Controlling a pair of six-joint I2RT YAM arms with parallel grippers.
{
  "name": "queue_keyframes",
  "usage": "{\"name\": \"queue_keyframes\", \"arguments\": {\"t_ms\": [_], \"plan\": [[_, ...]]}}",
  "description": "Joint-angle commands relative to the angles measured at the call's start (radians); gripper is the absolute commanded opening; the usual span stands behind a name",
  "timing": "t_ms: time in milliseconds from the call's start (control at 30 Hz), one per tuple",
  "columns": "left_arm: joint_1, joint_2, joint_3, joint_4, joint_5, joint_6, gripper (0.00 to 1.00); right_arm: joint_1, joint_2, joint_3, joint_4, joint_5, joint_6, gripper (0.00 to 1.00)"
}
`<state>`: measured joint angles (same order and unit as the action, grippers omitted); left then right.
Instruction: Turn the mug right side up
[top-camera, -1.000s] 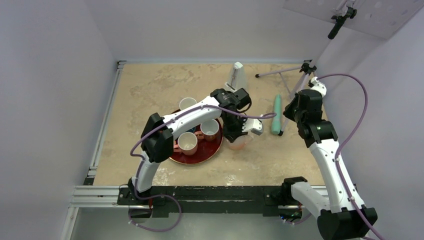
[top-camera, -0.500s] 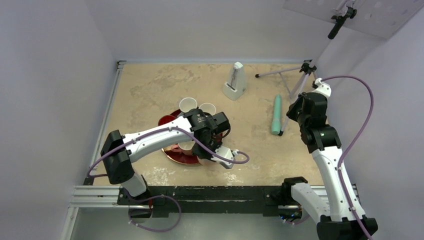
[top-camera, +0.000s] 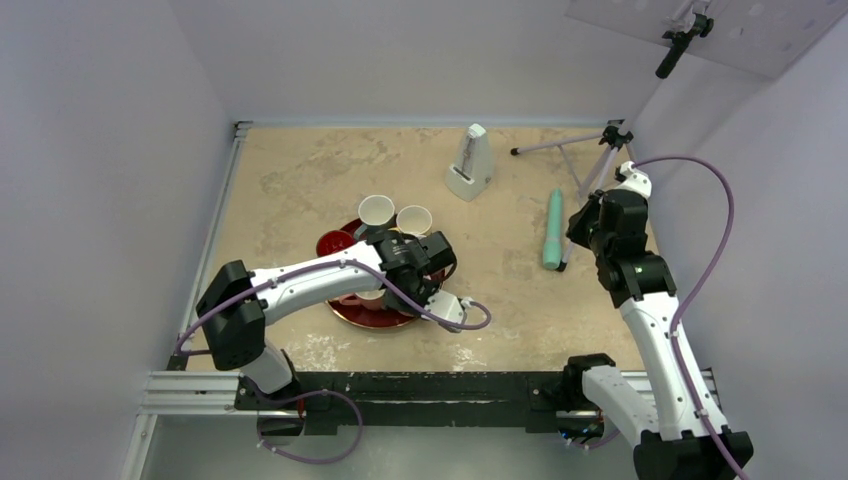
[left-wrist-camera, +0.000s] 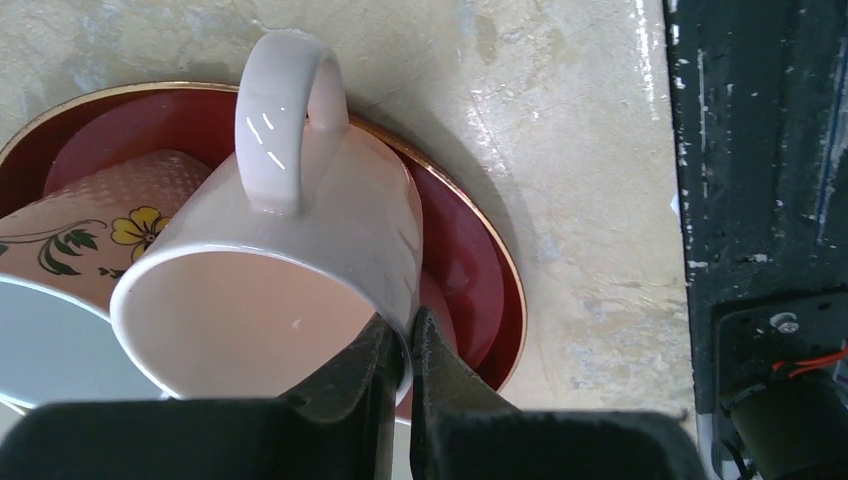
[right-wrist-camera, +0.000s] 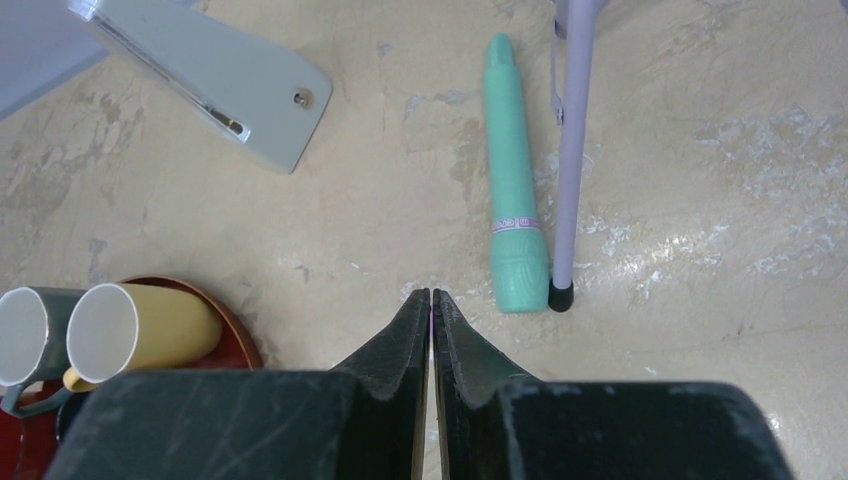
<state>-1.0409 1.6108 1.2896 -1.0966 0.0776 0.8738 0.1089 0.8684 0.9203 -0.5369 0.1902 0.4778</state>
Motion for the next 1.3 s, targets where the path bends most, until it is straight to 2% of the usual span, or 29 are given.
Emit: {"name": "queue_keyframes", "arguments": {"t_ms": [0, 367, 400, 500, 633, 667, 700, 867, 967, 1033, 1133, 1233, 1267], "plan": [[0.029, -0.027, -0.042, 0.133, -0.034, 0.009, 0.0, -0.006, -0.024, 0.007, 0.045, -0.02, -0.005, 0.08], [0.068, 0.018, -0.076, 0.141, -0.002, 0.045, 0.0, -0.006, 0.001, -0.018, 0.074, -0.08, -0.005, 0.08], [0.068, 0.025, -0.067, 0.133, -0.001, 0.037, 0.08, -0.006, 0.006, -0.023, 0.077, -0.085, -0.006, 0.08], [0.068, 0.026, -0.045, 0.117, 0.005, 0.016, 0.41, -0.005, 0.018, -0.033, 0.081, -0.092, -0.011, 0.09], [0.068, -0.016, 0.005, 0.071, 0.041, -0.021, 0.69, -0.005, 0.027, -0.036, 0.091, -0.099, -0.016, 0.11], [0.068, -0.03, 0.021, 0.052, 0.048, -0.034, 0.73, -0.005, 0.029, -0.038, 0.093, -0.1, -0.017, 0.12], [0.068, -0.045, 0.042, 0.033, 0.058, -0.048, 0.81, -0.004, 0.032, -0.037, 0.097, -0.1, -0.018, 0.12], [0.085, -0.154, 0.194, -0.086, 0.087, -0.167, 0.87, -0.005, 0.045, -0.038, 0.127, -0.122, -0.038, 0.14], [0.2, -0.248, 0.225, -0.036, 0.112, -0.356, 0.91, -0.004, 0.035, -0.051, 0.183, -0.156, -0.071, 0.17], [0.331, -0.337, 0.179, 0.058, 0.076, -0.552, 0.96, -0.004, 0.004, -0.071, 0.249, -0.182, -0.085, 0.25], [0.494, -0.536, -0.001, 0.247, -0.012, -0.682, 1.0, -0.005, -0.07, -0.126, 0.356, -0.174, -0.104, 0.46], [0.526, -0.813, -0.314, 0.564, -0.28, -0.753, 1.0, -0.003, -0.134, -0.205, 0.473, -0.143, -0.143, 0.63], [0.526, -0.897, -0.41, 0.665, -0.365, -0.77, 1.0, -0.002, -0.149, -0.234, 0.513, -0.124, -0.155, 0.72]]}}
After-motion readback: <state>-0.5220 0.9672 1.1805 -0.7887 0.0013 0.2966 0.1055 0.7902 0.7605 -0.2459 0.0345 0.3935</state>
